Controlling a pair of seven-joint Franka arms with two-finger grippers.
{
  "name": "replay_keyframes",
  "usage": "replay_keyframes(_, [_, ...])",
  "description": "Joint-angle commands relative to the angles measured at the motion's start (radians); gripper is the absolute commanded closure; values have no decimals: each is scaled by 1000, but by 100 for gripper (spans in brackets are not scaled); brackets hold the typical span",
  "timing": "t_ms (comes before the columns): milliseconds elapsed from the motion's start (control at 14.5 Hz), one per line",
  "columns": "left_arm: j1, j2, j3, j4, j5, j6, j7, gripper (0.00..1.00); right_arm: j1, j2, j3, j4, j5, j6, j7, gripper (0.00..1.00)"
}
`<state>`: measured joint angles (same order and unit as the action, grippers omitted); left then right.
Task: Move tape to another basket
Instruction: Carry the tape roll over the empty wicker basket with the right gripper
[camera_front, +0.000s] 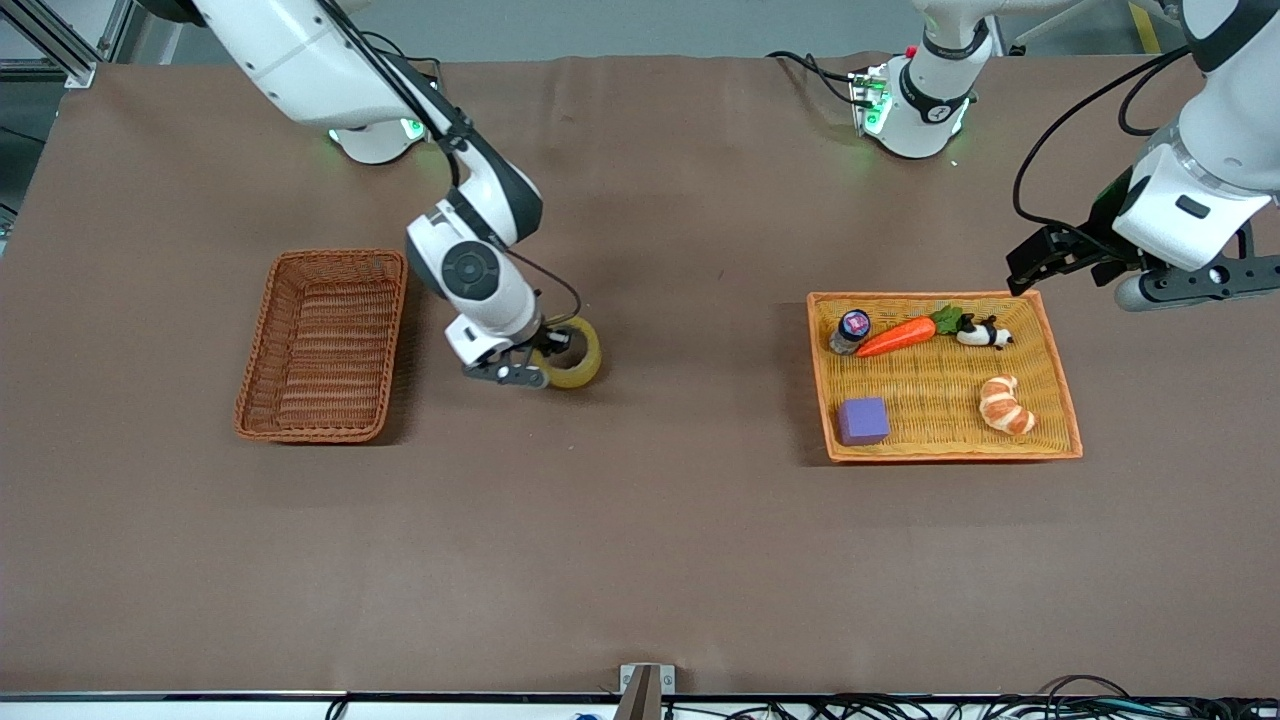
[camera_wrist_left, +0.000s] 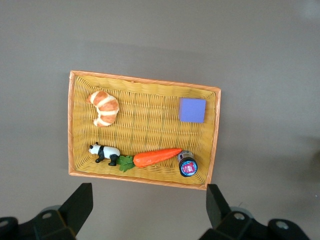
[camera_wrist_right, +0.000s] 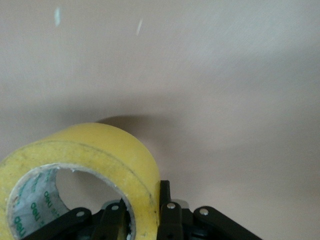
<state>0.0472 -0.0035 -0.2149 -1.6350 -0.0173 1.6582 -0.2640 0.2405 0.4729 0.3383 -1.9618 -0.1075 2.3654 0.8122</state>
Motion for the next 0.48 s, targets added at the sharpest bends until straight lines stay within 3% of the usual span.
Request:
replay_keyframes(0, [2,-9,0,6,-3,-14,55,0,-69,-176,-31,-46,-17,-98,-97,100])
replay_keyframes(69, [-19,-22,17,-5,13,-14,60,0,-78,-222,-80,-64,-15,-129,-202,100])
replay_keyframes(345, [-176,-68,204,-46,20,-12,147,1,-81,-355,-276,-193,-14,-161,-554,100])
replay_keyframes(414, [-182,-76,212,-61,20,-12,152,1,-81,-368,-327,-225,-14,-160,-611,100])
